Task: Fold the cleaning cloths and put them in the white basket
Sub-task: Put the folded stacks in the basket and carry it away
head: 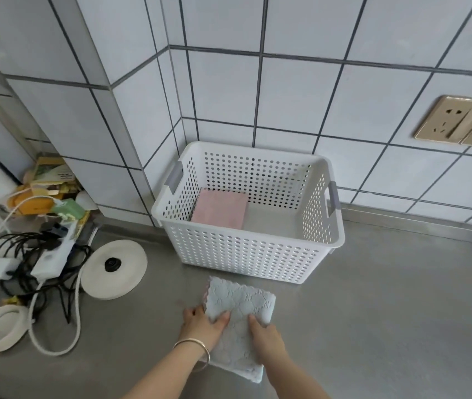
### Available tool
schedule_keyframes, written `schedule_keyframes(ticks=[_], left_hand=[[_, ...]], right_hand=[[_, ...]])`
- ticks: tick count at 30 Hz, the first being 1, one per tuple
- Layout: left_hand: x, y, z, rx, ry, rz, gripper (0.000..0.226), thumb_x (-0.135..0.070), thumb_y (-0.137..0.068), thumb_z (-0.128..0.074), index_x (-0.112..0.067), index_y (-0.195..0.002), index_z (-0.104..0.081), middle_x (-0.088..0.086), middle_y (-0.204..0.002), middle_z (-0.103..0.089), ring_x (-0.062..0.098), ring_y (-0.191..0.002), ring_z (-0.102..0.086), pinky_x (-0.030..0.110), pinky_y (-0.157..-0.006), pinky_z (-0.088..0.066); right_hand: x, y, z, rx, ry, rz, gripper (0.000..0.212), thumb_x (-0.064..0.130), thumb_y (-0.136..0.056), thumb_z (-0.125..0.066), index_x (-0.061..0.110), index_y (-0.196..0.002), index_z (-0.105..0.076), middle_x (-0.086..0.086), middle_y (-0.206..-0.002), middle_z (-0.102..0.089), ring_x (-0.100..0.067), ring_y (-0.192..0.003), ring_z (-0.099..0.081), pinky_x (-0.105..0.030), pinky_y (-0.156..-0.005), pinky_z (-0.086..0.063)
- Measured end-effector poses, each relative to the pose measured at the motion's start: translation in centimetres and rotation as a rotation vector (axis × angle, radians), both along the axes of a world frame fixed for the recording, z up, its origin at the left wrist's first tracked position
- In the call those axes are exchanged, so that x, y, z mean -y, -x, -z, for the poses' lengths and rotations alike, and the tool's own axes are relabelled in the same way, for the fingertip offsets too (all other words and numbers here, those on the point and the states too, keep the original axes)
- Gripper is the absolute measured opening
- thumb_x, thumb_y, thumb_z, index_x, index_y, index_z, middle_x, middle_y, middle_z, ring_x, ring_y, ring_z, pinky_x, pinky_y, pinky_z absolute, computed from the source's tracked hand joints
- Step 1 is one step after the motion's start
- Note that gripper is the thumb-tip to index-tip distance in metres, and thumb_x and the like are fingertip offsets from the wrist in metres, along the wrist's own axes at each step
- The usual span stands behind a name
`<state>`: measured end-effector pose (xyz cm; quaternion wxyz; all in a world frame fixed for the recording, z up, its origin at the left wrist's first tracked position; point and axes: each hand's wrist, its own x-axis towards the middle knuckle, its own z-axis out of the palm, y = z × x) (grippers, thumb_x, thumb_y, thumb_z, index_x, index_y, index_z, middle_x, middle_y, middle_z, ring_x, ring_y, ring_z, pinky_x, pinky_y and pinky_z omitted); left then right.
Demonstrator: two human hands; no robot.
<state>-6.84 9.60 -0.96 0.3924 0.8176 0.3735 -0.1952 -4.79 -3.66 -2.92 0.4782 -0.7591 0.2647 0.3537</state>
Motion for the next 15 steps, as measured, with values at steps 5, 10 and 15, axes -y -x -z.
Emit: schedule_keyframes(ticks=[5, 10, 15], left_hand=[[-2.0, -0.2, -1.8, 0.042, 0.453, -0.120, 0.077, -0.053, -0.037, -0.077, -0.011, -0.101, -0.068, 0.005, -0.095, -0.075, 0.023, -0.088, -0.071, 0.042, -0.089, -0.055], [-5.4, 1.4, -9.4, 0.179, 0.391, 0.142, 0.064, -0.055, -0.069, -0.068, -0.036, -0.125, -0.044, -0.013, -0.117, -0.059, 0.006, -0.105, -0.055, 0.017, -0.087, -0.042], [-10.0, 1.6, -18.1, 0.423, 0.308, 0.328, 0.110, -0.094, -0.022, -0.053, -0.057, -0.123, -0.027, -0.049, -0.116, -0.043, -0.018, -0.112, -0.040, 0.010, -0.095, -0.031]], right_hand=[[0.1, 0.4, -2.6, 0.067, -0.212, 0.146, 0.052, 0.046, -0.084, -0.058, 0.008, -0.119, -0.060, -0.008, -0.110, -0.067, -0.024, -0.100, -0.065, -0.040, -0.095, -0.049], [-1.5, 2.2, -9.0, 0.182, -0.311, 0.118, 0.061, 0.055, -0.064, -0.070, 0.019, -0.113, -0.061, -0.001, -0.107, -0.069, -0.016, -0.097, -0.066, -0.033, -0.091, -0.050], [-4.8, 3.7, -17.7, 0.517, -0.464, 0.058, 0.036, 0.039, -0.075, -0.066, 0.044, -0.110, -0.056, 0.026, -0.099, -0.070, 0.010, -0.093, -0.064, -0.008, -0.078, -0.047]])
